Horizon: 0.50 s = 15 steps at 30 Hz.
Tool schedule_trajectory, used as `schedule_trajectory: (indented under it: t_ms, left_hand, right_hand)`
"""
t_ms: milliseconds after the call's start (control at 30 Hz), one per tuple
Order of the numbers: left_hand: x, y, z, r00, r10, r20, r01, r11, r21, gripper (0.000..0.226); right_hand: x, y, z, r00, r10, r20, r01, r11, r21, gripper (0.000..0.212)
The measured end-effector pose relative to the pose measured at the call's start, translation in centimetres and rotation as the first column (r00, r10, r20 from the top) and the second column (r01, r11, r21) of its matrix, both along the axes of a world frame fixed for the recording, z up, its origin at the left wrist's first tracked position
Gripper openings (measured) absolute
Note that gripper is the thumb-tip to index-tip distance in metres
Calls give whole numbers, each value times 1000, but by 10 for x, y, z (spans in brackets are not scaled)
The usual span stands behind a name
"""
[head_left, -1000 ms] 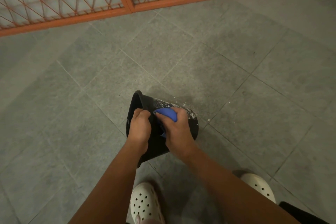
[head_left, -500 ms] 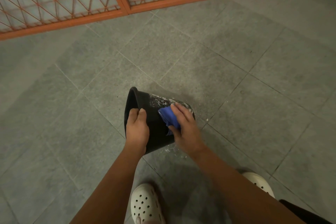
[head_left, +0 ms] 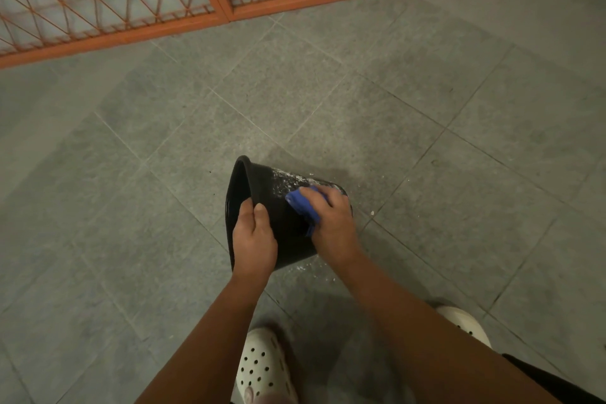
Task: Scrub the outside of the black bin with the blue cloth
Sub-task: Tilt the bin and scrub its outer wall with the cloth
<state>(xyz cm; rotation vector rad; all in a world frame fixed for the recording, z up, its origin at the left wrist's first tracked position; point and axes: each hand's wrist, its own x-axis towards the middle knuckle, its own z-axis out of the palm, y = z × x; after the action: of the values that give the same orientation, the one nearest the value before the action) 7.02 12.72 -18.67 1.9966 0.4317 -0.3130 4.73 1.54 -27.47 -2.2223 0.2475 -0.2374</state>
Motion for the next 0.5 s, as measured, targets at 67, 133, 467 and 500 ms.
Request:
schedule_trajectory:
  t_ms: [67, 133, 467, 500]
  left_hand:
    - [0, -1, -1, 999, -32, -9, 33, 999, 10, 31]
    - [0, -2, -3, 999, -33, -22, 33, 999, 0, 36]
    - [4, 5, -3, 1000, 11, -4, -11, 999, -36, 41]
    - [5, 3, -2, 1000, -12, -5, 12, 1000, -17, 43]
  right_hand:
    - [-6, -3, -3, 995, -61, -83, 62, 998, 11, 67]
    - [-13, 6, 2, 987, -63, -145, 72, 996, 60, 69]
    - [-21, -3, -5, 964, -85, -253, 84, 996, -16, 67]
    - [-24, -2, -4, 957, -96, -275, 106, 994, 22, 68]
